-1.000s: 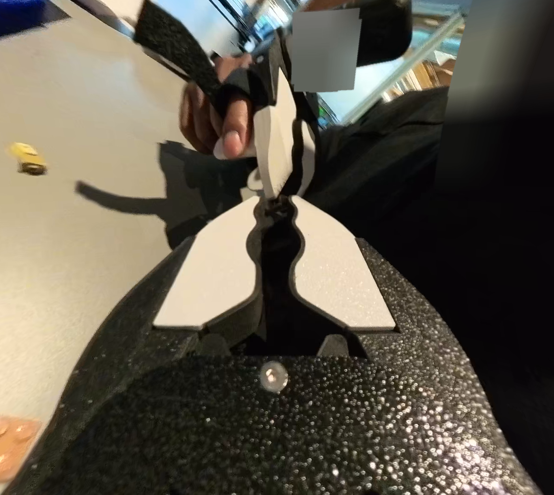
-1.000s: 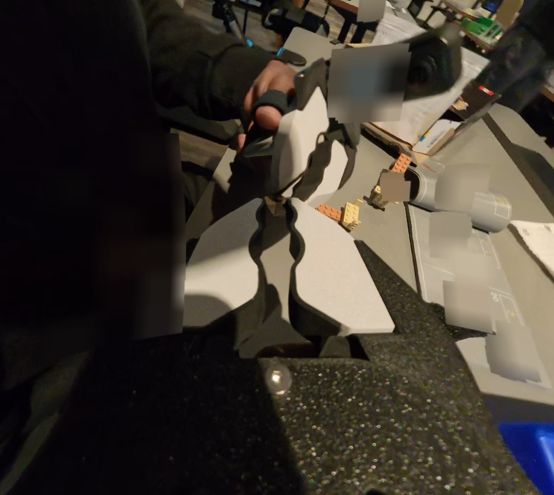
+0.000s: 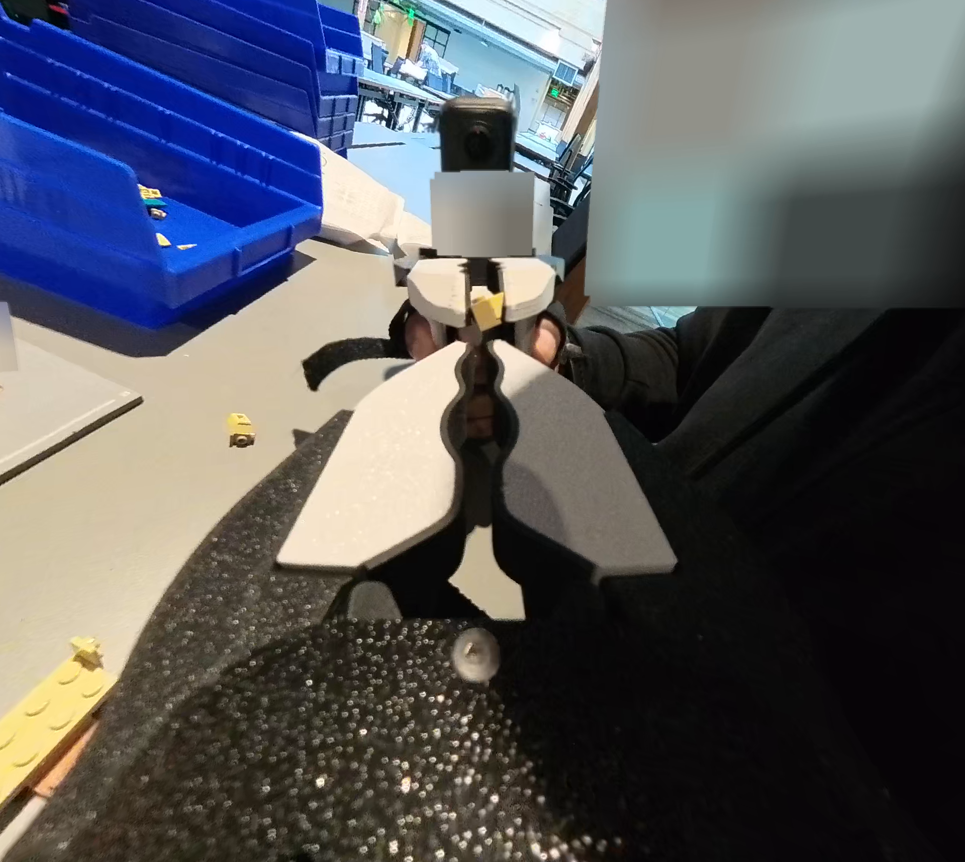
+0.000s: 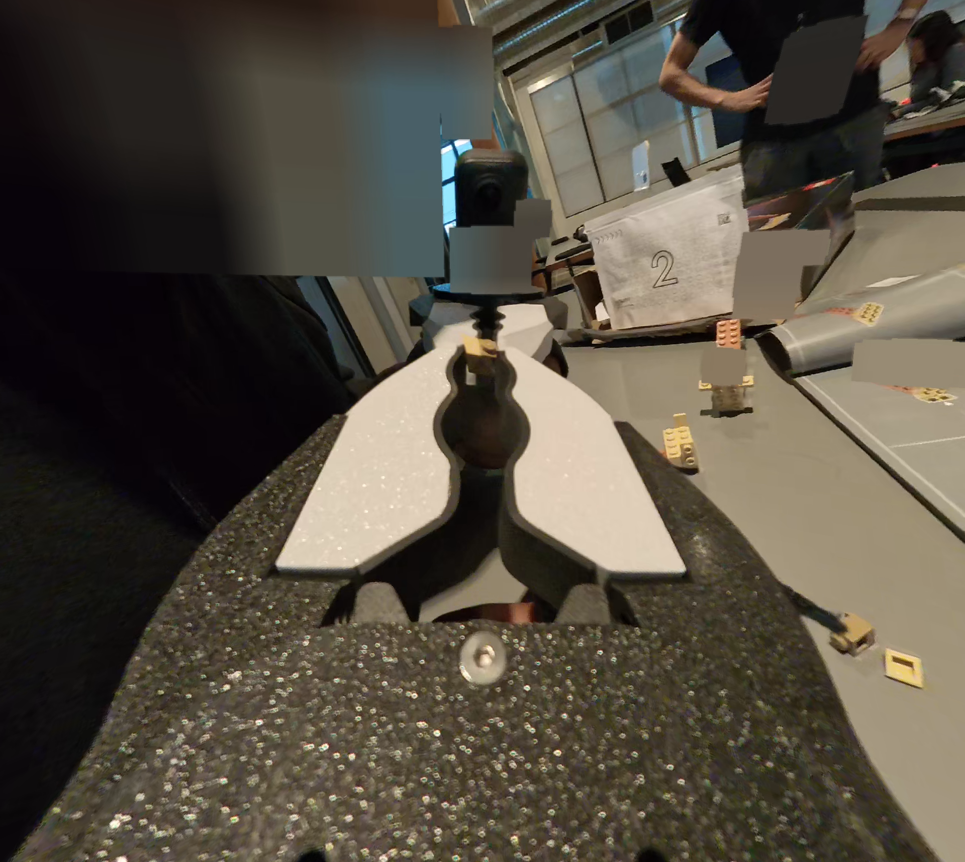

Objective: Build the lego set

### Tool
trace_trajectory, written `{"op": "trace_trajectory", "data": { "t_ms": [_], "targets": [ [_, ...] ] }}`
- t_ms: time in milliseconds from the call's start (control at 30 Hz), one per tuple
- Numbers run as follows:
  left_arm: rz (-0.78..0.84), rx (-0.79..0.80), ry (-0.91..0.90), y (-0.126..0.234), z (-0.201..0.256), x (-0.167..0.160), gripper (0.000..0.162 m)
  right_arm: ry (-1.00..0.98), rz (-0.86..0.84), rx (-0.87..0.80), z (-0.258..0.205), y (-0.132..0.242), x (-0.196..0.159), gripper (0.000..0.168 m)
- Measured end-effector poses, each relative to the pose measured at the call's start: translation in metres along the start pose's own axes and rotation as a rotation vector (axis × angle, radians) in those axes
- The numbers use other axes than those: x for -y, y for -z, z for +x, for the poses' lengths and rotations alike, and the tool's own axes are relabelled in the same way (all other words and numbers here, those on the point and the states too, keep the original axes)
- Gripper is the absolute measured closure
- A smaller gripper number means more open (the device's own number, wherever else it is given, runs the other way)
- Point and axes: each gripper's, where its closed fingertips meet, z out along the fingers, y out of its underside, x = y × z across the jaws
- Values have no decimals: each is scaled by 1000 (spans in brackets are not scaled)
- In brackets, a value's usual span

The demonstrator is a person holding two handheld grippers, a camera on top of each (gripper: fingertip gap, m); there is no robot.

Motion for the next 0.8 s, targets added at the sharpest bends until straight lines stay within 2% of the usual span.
{"op": "trace_trajectory", "data": {
  "t_ms": [167,433,600,800],
  "targets": [
    [22,-34,107,3,1,5,158,31,32,-8,-1,2,4,158],
    [136,-214,462,4,3,15,158,107,84,0,-7,0,11,157],
    [211,-344,598,4,11,23,157,108,129,9,-6,0,14,157],
    [264,-402,705,2,10,25,156,57,164,70,-10,-2,16,157]
  ]
}}
